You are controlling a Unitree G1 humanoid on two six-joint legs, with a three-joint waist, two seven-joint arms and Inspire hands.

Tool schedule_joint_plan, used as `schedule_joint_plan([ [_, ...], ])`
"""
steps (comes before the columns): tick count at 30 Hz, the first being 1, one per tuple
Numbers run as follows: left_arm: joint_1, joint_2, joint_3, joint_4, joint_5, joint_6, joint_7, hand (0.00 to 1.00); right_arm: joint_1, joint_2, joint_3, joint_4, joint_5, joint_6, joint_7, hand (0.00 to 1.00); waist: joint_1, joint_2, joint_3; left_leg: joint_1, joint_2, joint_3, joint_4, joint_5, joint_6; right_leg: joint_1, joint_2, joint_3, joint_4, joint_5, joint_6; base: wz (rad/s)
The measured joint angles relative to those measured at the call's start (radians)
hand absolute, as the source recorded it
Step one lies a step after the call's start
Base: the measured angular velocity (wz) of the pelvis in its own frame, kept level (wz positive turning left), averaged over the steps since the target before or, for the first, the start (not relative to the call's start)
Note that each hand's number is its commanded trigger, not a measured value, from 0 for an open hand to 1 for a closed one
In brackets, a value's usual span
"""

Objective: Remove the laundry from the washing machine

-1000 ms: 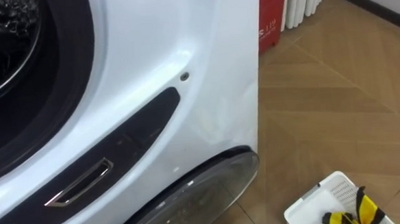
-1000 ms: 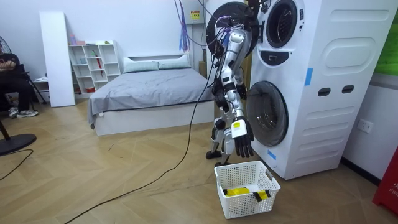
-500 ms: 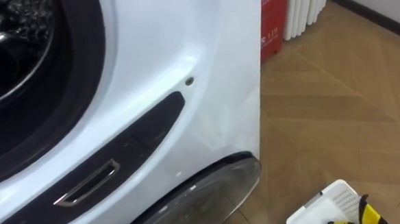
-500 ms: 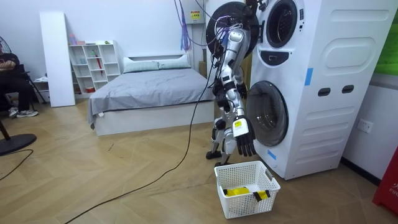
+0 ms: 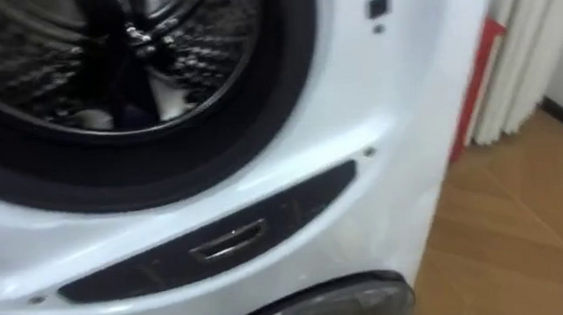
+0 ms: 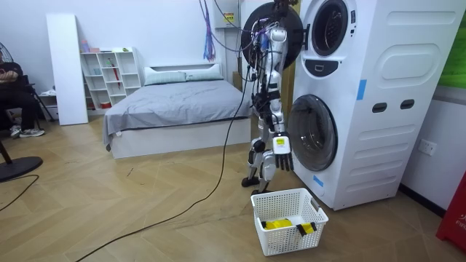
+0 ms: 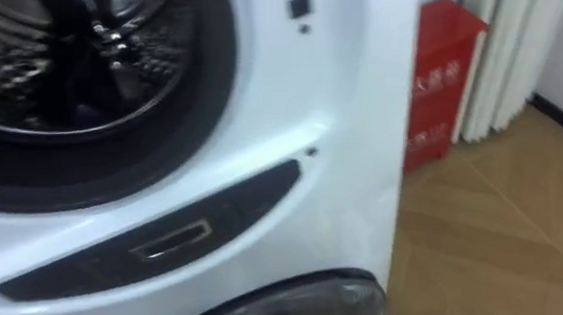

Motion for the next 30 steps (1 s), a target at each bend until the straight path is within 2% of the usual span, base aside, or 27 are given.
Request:
schedule_joint_plan([
  [2,0.009,-0.009,0.011,0.000,-0.001,0.003,0.000,0.00,-0.005,0.012,0.011,0.012,-0.005,0.008,0.020,0.00,0.004,-0.008,-0.0008,0.006,-0.002,-0.034,0.000,0.000,0.000,0.028,-0.003,-0.026,-0.025,0.004,0.002,0.48],
  [3,0.017,-0.011,0.021,0.001,-0.001,0.003,0.001,0.00,-0.015,0.021,0.014,0.021,-0.012,0.009,0.031,0.00,0.007,-0.017,0.0051,0.014,-0.004,-0.049,0.000,0.000,0.000,0.051,-0.007,-0.045,-0.041,0.004,0.003,0.42],
  [5,0.026,-0.012,0.030,0.001,-0.002,0.004,0.004,0.00,-0.019,0.027,0.039,0.032,-0.013,0.008,0.050,0.00,0.028,-0.023,0.0029,0.023,-0.004,-0.054,-0.003,0.000,0.000,0.072,-0.009,-0.062,-0.058,0.003,0.003,0.32],
  [7,0.029,-0.015,0.035,0.001,0.000,0.005,0.005,0.00,-0.021,0.031,0.091,0.032,-0.017,0.010,0.071,0.00,0.059,-0.030,0.0059,0.029,-0.004,-0.067,-0.003,0.000,0.000,0.085,-0.012,-0.076,-0.061,0.001,0.007,0.18],
  [10,0.038,-0.037,0.093,0.000,0.002,0.004,0.005,0.00,-0.030,0.043,0.112,0.034,-0.031,0.016,0.105,0.00,0.076,-0.040,0.0099,0.034,-0.004,-0.088,-0.004,0.000,0.000,0.100,-0.015,-0.091,-0.063,0.000,0.010,0.16],
  [14,0.042,-0.041,0.106,0.000,0.000,0.004,0.003,0.00,-0.032,0.057,0.139,0.034,-0.037,0.022,0.115,0.00,0.080,-0.053,0.0100,0.037,-0.004,-0.091,-0.003,-0.001,-0.001,0.120,-0.015,-0.114,-0.074,-0.002,0.012,0.16],
  [16,0.041,-0.043,0.108,0.000,0.000,0.004,0.002,0.00,-0.036,0.061,0.147,0.034,-0.044,0.029,0.116,0.00,0.082,-0.061,0.0090,0.039,-0.002,-0.092,-0.004,-0.001,-0.002,0.127,-0.015,-0.117,-0.074,-0.002,0.012,0.09],
  [18,0.043,-0.047,0.113,0.000,0.002,0.004,0.002,0.00,-0.035,0.066,0.148,0.034,-0.047,0.029,0.118,0.00,0.084,-0.070,0.0128,0.049,-0.002,-0.092,-0.004,-0.002,-0.002,0.139,-0.014,-0.117,-0.076,-0.002,0.012,0.00],
  [21,0.042,-0.050,0.135,0.002,0.022,0.004,0.001,0.00,-0.031,0.075,0.150,0.034,-0.046,0.029,0.113,0.00,0.084,-0.078,0.0130,0.060,-0.004,-0.098,-0.004,-0.003,-0.003,0.151,-0.015,-0.117,-0.080,-0.003,0.012,0.00],
  [24,0.049,-0.054,0.145,0.003,0.022,0.004,0.001,0.00,-0.023,0.079,0.145,0.034,-0.045,0.029,0.103,0.00,0.084,-0.075,0.0084,0.070,-0.005,-0.098,-0.005,-0.006,-0.009,0.155,-0.015,-0.111,-0.090,-0.004,0.012,-0.03],
  [26,0.058,-0.054,0.146,0.003,0.042,0.007,0.001,0.00,-0.019,0.079,0.143,0.034,-0.042,0.029,0.101,0.00,0.085,-0.073,0.0092,0.075,-0.005,-0.098,-0.012,-0.006,-0.009,0.154,-0.014,-0.108,-0.089,-0.004,0.012,-0.06],
  [30,0.080,-0.054,0.145,0.003,0.102,0.060,0.002,0.00,-0.006,0.078,0.143,0.029,-0.035,0.042,0.100,0.00,0.084,-0.068,0.0059,0.087,-0.006,-0.097,-0.012,-0.006,-0.009,0.161,-0.013,-0.097,-0.088,-0.004,0.012,-0.07],
])
